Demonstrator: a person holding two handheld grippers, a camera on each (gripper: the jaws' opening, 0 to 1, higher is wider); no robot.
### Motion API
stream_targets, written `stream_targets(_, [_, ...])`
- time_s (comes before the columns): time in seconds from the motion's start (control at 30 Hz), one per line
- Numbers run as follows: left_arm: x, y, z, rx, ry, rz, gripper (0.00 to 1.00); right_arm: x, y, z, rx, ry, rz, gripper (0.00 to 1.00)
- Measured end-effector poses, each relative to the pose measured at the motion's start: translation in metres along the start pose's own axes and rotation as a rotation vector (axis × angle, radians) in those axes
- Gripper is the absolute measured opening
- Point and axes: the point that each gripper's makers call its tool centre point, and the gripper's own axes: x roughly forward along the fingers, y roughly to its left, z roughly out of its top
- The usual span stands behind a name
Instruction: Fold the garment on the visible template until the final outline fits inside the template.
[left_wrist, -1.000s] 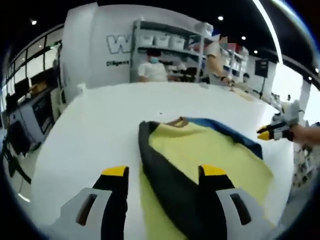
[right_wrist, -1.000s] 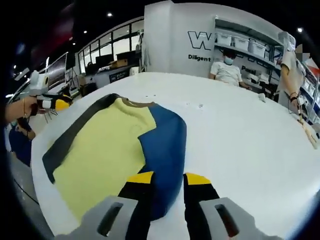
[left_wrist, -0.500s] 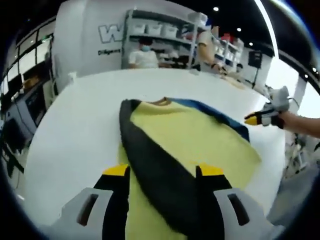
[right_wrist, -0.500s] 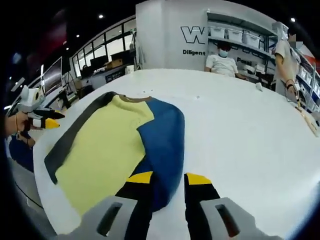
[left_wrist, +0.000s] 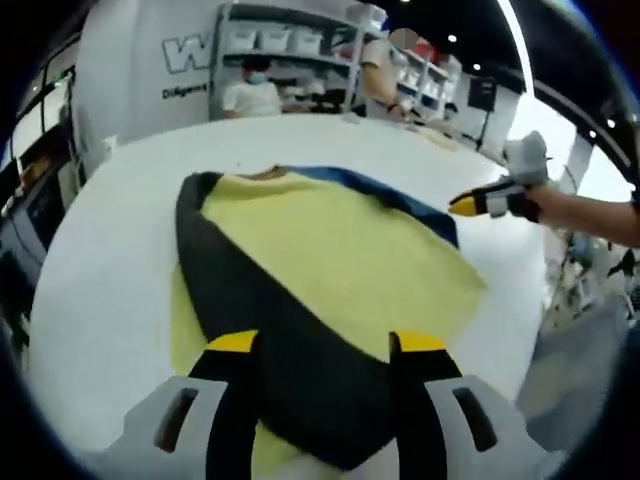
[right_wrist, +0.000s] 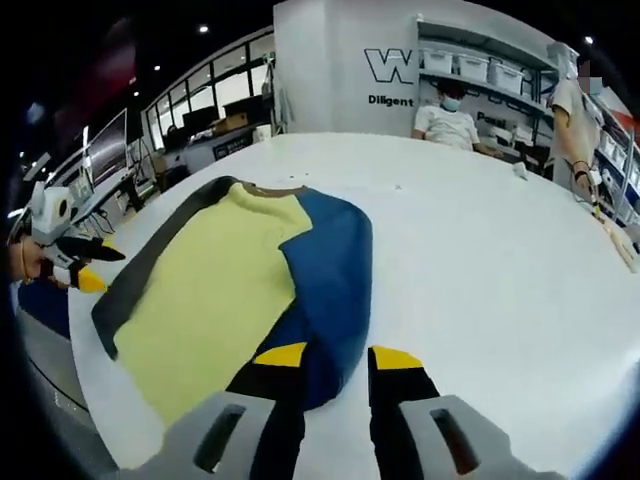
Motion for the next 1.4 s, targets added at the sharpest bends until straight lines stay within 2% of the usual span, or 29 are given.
stream_targets(0.1, [-0.002, -0.006, -0.007, 0.012, 0.031, -0.015, 0.48, -0.002, -0.001, -0.004, 0.002, 0.006, -0.005, 0.17])
stream_targets(0.17, [-0.003, -0.016, -0.015, -0.021, 0.051, -0.029, 0.46, -0.003, 0.002, -0.01, 0.01, 0.016, -0.002, 0.17])
stream_targets(0.27, [-0.004, -0.036, -0.028, 0.038, 0.078, -0.077, 0.44, -0.006, 0.006, -0.018, -0.018, 0.039, 0.013, 0.17])
stream_targets(0.33, [-0.004, -0.045, -0.034, 0.044, 0.086, -0.094, 0.41, -0.006, 0.006, -0.024, -0.019, 0.047, 0.015, 0.17])
stream_targets(0.4, [-0.003, -0.055, -0.036, 0.066, 0.076, -0.111, 0.39, -0.01, 0.008, -0.03, -0.016, 0.057, 0.02, 0.16])
stream_targets(0.47, [-0.001, -0.059, -0.037, 0.09, 0.071, -0.127, 0.38, -0.01, 0.008, -0.033, -0.01, 0.061, 0.021, 0.15])
stream_targets(0.6, [0.004, -0.06, -0.052, 0.184, 0.124, -0.13, 0.35, -0.012, 0.015, -0.043, -0.042, 0.097, 0.031, 0.15])
stream_targets(0.73, [0.007, -0.057, -0.062, 0.166, 0.149, -0.117, 0.31, -0.008, 0.021, -0.046, -0.018, 0.106, 0.042, 0.14])
stream_targets(0.87, [0.01, -0.053, -0.067, 0.163, 0.157, -0.1, 0.28, -0.005, 0.027, -0.051, -0.045, 0.127, 0.052, 0.13])
stream_targets(0.97, [0.01, -0.05, -0.065, 0.188, 0.153, -0.073, 0.25, -0.001, 0.034, -0.056, -0.031, 0.13, 0.075, 0.07])
stream_targets(1.03, [0.009, -0.054, -0.063, 0.185, 0.15, -0.083, 0.22, 0.002, 0.035, -0.057, -0.028, 0.133, 0.086, 0.01])
stream_targets(1.2, [0.009, -0.056, -0.062, 0.165, 0.138, -0.092, 0.07, 0.003, 0.034, -0.056, -0.035, 0.129, 0.082, 0.0])
stream_targets(1.33, [0.003, -0.057, -0.055, 0.146, 0.12, -0.097, 0.04, 0.003, 0.032, -0.052, -0.053, 0.125, 0.081, 0.0])
stream_targets(1.4, [0.003, -0.056, -0.052, 0.119, 0.093, -0.109, 0.02, 0.0, 0.029, -0.046, -0.076, 0.123, 0.065, 0.0])
